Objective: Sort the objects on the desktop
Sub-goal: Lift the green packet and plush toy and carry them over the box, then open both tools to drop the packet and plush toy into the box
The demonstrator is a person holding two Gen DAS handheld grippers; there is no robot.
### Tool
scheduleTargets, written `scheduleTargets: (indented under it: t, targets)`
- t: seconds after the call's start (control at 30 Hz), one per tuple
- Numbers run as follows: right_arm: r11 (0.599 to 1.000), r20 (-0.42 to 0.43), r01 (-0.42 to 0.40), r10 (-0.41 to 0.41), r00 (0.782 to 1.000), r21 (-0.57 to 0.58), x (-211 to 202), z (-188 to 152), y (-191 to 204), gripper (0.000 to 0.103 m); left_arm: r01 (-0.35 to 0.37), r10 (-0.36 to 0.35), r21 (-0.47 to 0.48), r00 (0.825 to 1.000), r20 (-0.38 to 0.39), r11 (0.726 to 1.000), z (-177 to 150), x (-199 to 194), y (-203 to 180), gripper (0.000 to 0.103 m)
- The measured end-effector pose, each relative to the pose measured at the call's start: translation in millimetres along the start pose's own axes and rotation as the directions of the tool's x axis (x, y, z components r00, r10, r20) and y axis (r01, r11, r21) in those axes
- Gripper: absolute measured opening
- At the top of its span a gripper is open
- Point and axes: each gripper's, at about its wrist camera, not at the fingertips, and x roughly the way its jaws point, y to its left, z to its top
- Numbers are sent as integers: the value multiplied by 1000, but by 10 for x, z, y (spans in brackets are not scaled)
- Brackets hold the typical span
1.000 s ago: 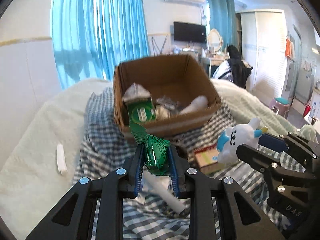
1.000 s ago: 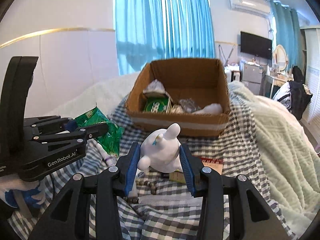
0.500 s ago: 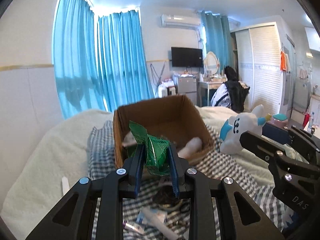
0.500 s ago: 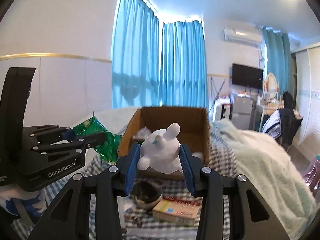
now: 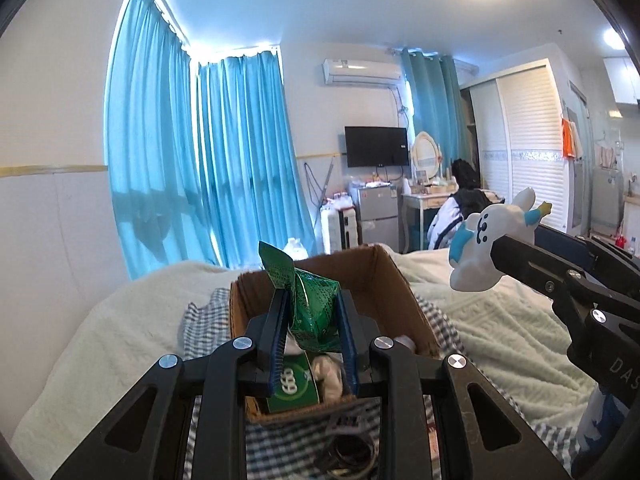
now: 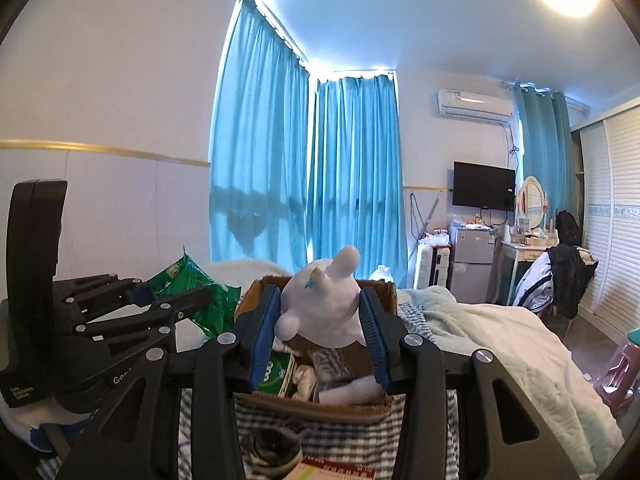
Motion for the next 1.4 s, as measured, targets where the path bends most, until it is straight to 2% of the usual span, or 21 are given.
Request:
scheduleTargets:
  t: [0.27,0.7,0.93,1.23,1.3,1.37,1.4]
  targets:
    - [1000,26,2,-2,1000,-1,281,126,-61,40,-6,6,-2,999,45,1000,135,293,104,24]
    - [1000,17,-10,10,1000,6,889,167,-144,40,-38,41,-46,998,53,998,152,967,386,24]
    - [999,-14,-32,32,999,10,1318,11,-192,40,-30,30,-67,1000,1,997,-59,1479,407,24]
    - [997,-124,-36,44,991,69,1900,-461,-419,40,-24,9,-99,990,-142,995,-416,2104,388,25]
    - [996,-168,-26,39,985,82,2035,-564,-462,40,-29,13,-102,987,-161,994,-461,2197,387,33]
    - [995,-206,-35,53,977,91,2154,-651,-505,40,-60,47,-78,986,-162,995,-519,2217,353,83]
    - [996,-219,-28,47,975,88,2194,-687,-514,40,-75,63,-72,987,-147,995,-546,2191,333,87]
